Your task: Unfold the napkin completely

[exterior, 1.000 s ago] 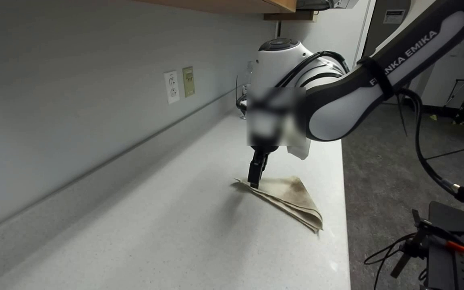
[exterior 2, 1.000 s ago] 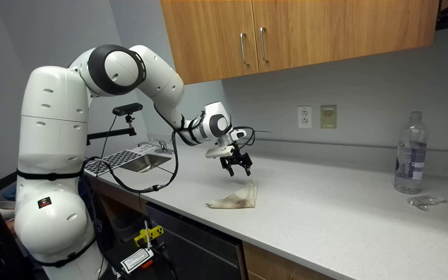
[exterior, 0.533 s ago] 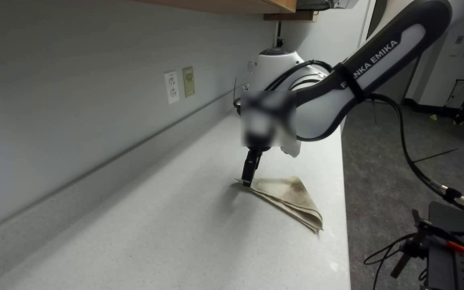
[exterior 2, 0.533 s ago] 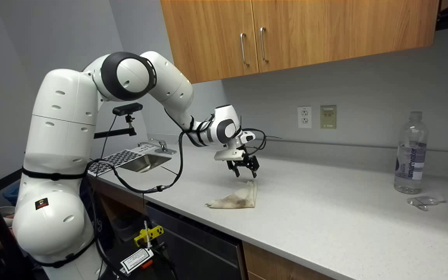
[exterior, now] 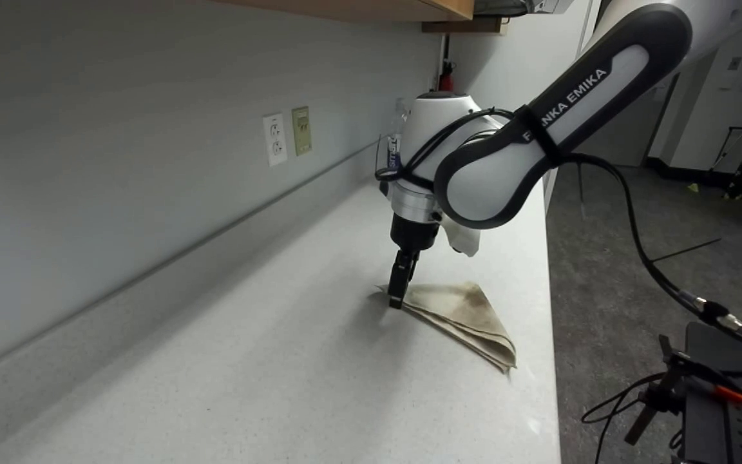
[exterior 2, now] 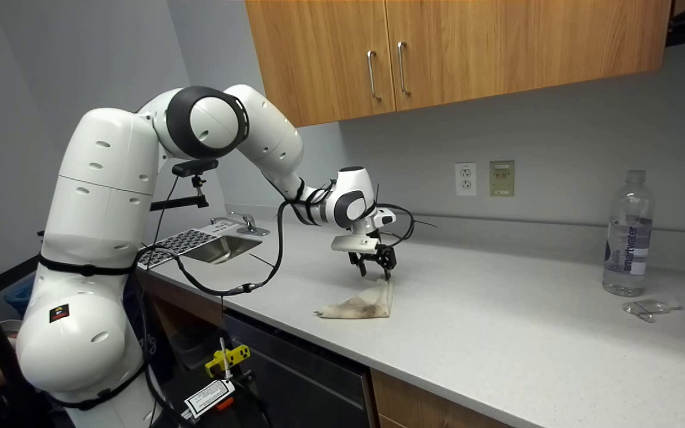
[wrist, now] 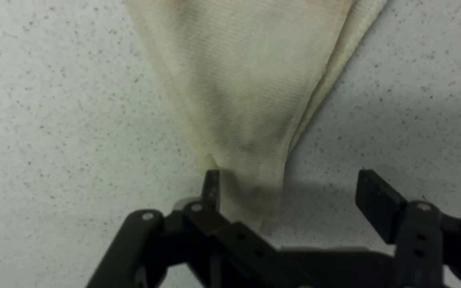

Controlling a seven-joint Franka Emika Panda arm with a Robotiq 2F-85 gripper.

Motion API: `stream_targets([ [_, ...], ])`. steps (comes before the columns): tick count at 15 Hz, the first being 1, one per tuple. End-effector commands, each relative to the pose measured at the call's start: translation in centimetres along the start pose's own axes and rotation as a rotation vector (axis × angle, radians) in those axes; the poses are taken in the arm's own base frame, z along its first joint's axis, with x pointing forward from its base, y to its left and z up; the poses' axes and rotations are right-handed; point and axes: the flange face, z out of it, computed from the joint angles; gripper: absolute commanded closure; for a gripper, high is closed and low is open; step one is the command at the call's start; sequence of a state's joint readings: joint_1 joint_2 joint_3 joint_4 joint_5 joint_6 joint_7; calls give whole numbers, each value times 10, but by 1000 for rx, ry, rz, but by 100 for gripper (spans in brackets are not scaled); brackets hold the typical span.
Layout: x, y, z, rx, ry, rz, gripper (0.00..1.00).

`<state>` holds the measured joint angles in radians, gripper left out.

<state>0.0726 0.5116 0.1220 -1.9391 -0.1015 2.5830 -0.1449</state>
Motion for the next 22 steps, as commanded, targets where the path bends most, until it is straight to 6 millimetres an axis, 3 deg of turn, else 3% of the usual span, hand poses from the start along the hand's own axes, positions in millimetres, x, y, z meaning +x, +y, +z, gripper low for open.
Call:
stream_targets([
  [1,7,5,4,32,9,-2,15],
  [4,7,6,8,37,6,6,20],
  [6,6,5,10,40,2,10,44],
  [13,8,5,12,34,-6,12,97],
  [18,12,-2,-11,-20,13,-25,99],
  [22,4,-4,-46,-83,41,-72,99],
])
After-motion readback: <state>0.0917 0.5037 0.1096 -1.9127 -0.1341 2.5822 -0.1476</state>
